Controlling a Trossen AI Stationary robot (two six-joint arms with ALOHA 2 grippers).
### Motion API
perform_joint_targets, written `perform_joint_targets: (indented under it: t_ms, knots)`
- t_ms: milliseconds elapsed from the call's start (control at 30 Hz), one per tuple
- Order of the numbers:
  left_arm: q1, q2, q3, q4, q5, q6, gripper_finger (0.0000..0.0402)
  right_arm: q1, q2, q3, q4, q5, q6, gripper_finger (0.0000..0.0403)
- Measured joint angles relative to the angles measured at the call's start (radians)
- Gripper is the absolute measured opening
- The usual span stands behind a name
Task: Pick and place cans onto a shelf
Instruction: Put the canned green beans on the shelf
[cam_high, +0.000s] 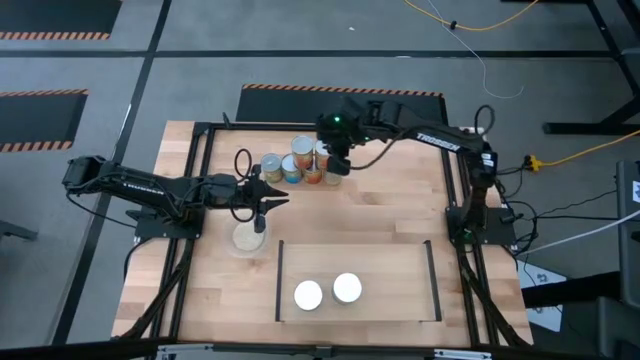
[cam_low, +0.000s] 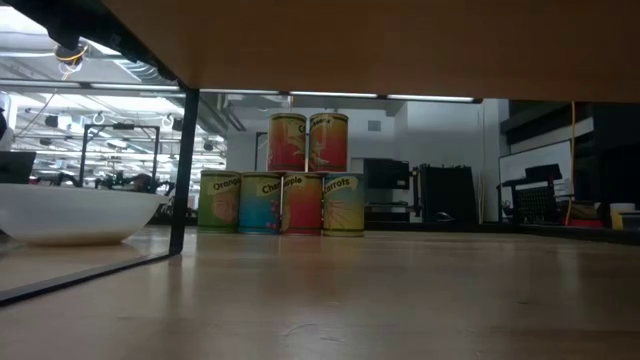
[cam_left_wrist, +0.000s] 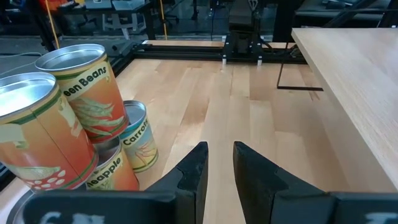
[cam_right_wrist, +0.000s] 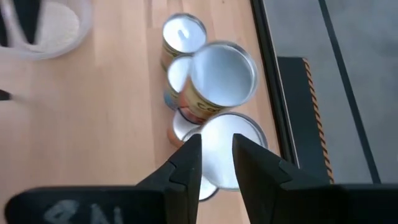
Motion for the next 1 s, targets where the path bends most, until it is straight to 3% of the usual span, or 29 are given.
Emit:
perform_joint_targets:
  t_ms: [1000]
  knots:
    - [0.0, 0.0, 0.0, -0.005, 0.0, 0.0, 0.0069, -0.006, 0.074, 0.0, 0.022, 0.001, 0.133, 0.0095]
